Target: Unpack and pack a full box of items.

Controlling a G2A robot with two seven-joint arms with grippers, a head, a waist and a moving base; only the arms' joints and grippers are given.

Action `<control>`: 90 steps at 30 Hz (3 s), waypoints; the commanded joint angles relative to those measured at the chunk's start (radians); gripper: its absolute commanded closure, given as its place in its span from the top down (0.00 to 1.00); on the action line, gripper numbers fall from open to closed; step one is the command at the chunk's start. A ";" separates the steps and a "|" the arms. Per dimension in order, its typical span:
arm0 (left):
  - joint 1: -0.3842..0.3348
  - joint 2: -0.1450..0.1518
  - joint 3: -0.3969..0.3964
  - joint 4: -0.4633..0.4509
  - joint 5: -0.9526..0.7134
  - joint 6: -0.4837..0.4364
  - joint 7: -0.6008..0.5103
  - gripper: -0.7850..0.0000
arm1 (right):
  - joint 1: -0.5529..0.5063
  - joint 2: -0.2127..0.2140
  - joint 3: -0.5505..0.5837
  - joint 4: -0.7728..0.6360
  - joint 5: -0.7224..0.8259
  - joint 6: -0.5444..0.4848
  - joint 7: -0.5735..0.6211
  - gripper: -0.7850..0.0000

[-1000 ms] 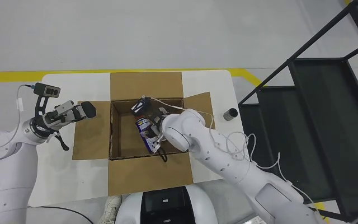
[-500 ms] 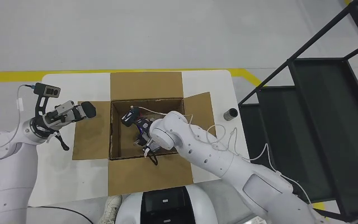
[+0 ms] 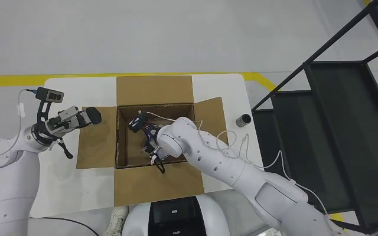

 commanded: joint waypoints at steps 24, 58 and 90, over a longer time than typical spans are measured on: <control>0.000 0.000 0.000 0.000 0.000 0.000 0.000 1.00 | 0.081 -0.096 -0.050 0.329 0.074 -0.018 -0.184 1.00; 0.000 0.000 0.000 0.000 0.000 0.000 0.000 1.00 | -0.126 -0.030 0.050 -0.103 -0.306 0.145 0.015 0.00; 0.000 0.000 0.000 0.000 0.000 0.000 0.000 1.00 | -0.699 0.134 0.630 -0.642 -0.140 -0.472 -0.587 0.00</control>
